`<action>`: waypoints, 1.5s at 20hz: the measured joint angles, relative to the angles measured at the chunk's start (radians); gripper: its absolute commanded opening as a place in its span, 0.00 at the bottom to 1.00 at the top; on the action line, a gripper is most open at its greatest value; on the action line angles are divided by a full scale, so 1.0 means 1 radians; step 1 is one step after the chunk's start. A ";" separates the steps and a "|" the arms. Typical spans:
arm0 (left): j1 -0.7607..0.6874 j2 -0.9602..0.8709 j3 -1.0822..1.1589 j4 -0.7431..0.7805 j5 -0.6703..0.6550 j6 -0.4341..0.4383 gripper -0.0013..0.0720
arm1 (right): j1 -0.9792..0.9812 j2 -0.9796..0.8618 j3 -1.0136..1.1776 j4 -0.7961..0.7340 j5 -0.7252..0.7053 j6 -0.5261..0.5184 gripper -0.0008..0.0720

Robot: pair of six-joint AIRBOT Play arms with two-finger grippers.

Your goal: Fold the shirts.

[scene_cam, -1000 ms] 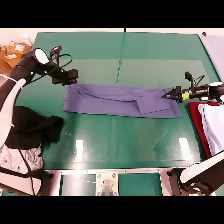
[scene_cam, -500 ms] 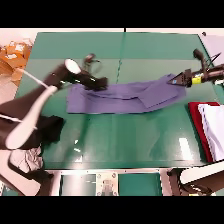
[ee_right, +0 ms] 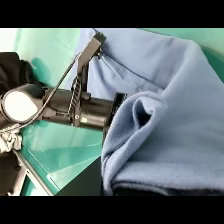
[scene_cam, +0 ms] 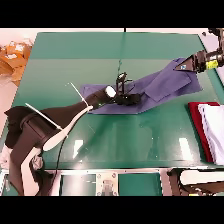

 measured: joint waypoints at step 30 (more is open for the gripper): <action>0.823 0.282 0.486 0.581 -1.039 0.051 0.05 | 0.670 -0.266 -0.009 -0.072 -0.696 0.296 0.45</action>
